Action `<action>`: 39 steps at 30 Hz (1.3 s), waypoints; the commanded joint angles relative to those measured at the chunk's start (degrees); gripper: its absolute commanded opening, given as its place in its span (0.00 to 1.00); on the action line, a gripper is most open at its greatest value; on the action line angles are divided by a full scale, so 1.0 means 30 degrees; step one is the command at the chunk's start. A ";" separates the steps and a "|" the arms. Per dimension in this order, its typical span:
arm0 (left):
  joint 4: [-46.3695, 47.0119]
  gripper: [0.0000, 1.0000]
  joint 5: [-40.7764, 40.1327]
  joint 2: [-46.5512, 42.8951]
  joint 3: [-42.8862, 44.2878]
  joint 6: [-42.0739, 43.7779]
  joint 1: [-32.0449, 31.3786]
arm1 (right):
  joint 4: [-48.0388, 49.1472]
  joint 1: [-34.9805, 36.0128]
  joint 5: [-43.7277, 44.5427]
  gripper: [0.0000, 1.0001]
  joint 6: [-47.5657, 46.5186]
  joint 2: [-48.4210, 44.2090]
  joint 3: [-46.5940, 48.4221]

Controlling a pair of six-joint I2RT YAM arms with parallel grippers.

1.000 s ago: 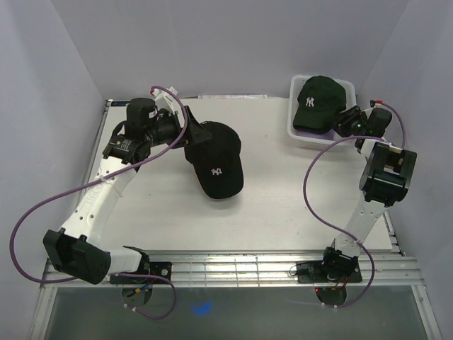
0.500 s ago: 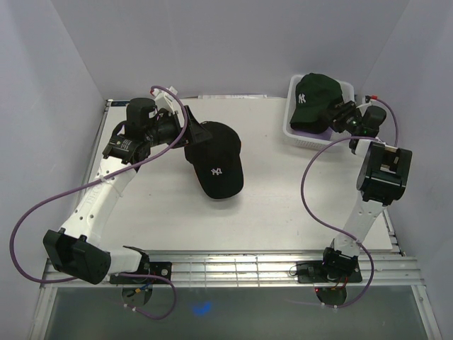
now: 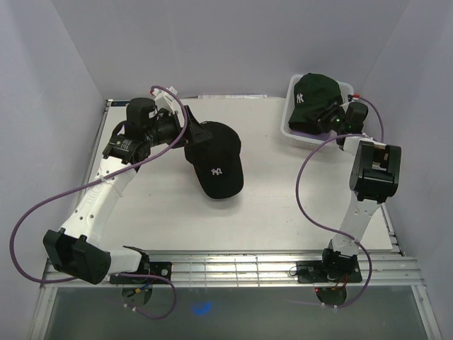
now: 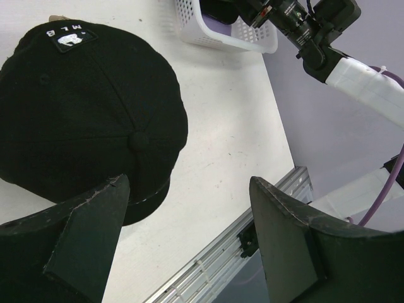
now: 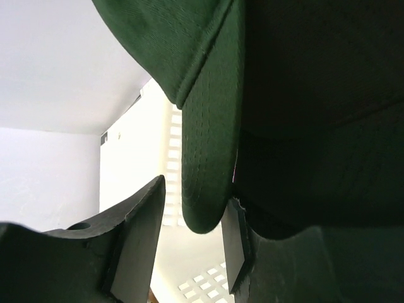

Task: Stack the hats

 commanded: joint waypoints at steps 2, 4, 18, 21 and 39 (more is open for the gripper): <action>0.0059 0.87 -0.0013 -0.0664 0.0096 0.0007 0.0059 | 0.1218 0.0328 0.0036 0.46 0.0651 -0.0040 -0.0148; 0.0058 0.87 -0.0042 -0.0635 0.0096 0.0007 0.0059 | 0.1250 0.0535 0.0357 0.46 0.0798 0.0108 0.0027; -0.0088 0.87 -0.0423 -0.0810 0.0126 0.0095 0.0059 | 0.4672 0.0478 0.0421 0.08 0.2847 -0.1062 0.0000; -0.0205 0.87 -0.0599 -0.0782 0.0096 0.0271 0.0059 | 0.6371 0.0185 -0.0778 0.08 0.4100 -0.1210 0.0553; -0.0410 0.87 -0.1156 -0.0460 0.1176 0.0330 0.0059 | 1.1971 -0.0344 -0.2132 0.08 1.2046 -0.2028 0.4072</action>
